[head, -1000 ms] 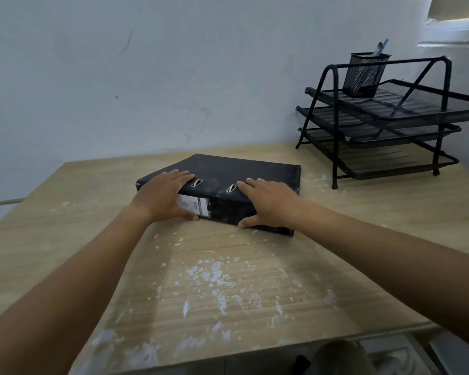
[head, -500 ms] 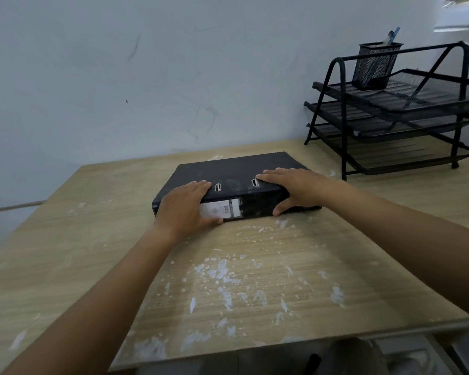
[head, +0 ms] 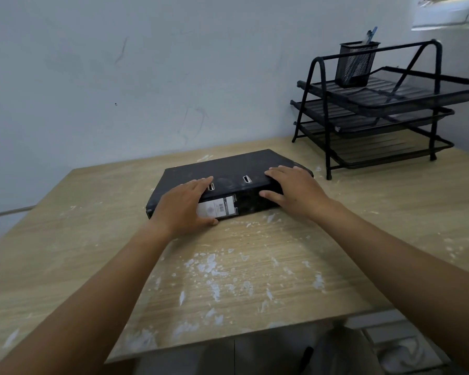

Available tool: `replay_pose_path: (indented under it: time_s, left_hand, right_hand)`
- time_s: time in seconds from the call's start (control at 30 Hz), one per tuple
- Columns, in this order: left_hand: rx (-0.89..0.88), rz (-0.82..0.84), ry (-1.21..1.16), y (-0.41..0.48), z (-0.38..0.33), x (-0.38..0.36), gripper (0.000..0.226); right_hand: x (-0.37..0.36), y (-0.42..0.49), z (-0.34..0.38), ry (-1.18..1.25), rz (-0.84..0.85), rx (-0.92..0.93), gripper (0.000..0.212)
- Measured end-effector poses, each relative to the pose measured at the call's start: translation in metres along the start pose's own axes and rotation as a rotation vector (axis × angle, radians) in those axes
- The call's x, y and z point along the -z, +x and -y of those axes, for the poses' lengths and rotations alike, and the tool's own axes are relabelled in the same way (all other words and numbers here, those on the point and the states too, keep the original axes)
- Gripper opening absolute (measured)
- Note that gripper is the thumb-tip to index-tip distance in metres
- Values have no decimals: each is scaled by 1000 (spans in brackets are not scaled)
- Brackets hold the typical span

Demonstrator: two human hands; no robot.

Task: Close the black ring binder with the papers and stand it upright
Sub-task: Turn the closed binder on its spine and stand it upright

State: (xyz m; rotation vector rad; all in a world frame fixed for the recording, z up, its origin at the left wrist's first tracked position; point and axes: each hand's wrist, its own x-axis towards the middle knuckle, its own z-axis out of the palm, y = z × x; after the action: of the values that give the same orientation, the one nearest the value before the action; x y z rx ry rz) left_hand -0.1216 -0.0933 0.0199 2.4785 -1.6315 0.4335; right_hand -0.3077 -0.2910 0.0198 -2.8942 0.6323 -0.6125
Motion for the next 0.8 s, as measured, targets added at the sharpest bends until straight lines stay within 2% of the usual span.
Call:
replay_pose_path:
  time_s: [0.17,0.33,0.43,0.6,0.8]
  left_hand:
    - [-58,16,33,9,-14,-3,100]
    - [-40,-11,55,10,-15,-5,95]
    - [-40,-20,56,9,-15,-5,95]
    - [-29,-21,46,8,-16,-5,94]
    - [-6,-36,33,7,-17,-3,96]
  right_hand:
    - [5,-12,-8,9,-86,-134,63]
    - [3,-26,-31,434,-104,-304,58]
    - [-2,-31,-41,594,-89,-362,60]
    - [-5,-31,-44,866,-117,-358,44]
    - [4,-25,-39,963,-151,-354,29]
